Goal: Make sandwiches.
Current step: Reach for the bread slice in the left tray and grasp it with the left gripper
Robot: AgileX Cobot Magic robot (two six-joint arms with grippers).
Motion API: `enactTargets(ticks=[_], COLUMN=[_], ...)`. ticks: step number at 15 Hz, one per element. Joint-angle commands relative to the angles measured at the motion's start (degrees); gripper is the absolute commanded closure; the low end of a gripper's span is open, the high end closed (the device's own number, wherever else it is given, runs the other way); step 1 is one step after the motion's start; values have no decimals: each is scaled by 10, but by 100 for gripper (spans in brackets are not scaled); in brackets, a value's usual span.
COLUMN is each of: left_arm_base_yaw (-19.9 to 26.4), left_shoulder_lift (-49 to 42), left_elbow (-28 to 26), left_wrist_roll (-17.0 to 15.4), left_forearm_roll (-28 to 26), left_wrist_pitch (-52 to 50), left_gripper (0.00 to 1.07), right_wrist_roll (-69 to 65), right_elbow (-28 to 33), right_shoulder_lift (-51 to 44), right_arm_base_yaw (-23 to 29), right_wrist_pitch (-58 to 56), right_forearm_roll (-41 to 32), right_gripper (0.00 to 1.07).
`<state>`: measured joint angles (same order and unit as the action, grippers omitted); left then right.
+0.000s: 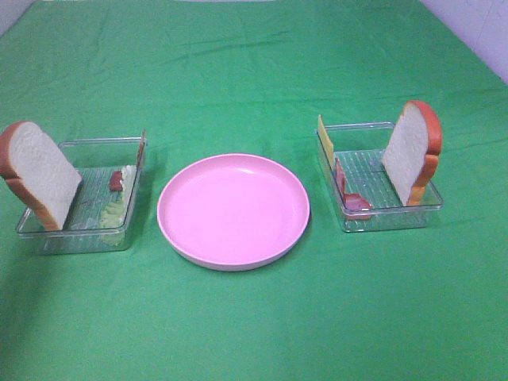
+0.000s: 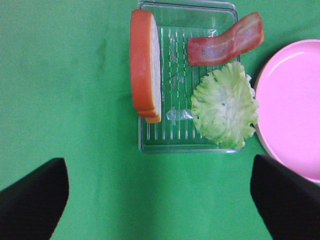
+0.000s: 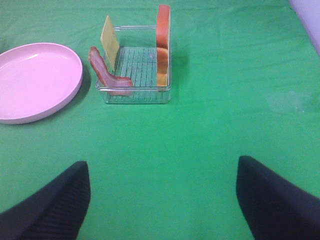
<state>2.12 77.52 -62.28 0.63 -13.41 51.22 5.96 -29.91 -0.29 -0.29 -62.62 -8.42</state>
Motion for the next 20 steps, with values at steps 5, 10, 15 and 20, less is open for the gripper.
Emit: enactTargets(ticks=[5, 10, 15, 20], left_arm_base_yaw=[-7, -40, -40, -40], left_shoulder_lift=[260, 350, 355, 355], left_elbow=[-172, -195, -195, -195], left_wrist_roll=[5, 25, 10, 9], left_forearm_roll=[8, 10, 19, 19], left_wrist_pitch=[2, -37, -36, -23], left_gripper=[15, 17, 53, 99], right_wrist_roll=[1, 1, 1, 1], right_elbow=[2, 2, 2, 2], right_shoulder_lift=[-9, -9, -4, -4], right_arm_base_yaw=[-3, -3, -3, -3], right_wrist_pitch=[5, 5, 5, 5], right_forearm_roll=[2, 2, 2, 2], right_gripper=[31, 31, 31, 31])
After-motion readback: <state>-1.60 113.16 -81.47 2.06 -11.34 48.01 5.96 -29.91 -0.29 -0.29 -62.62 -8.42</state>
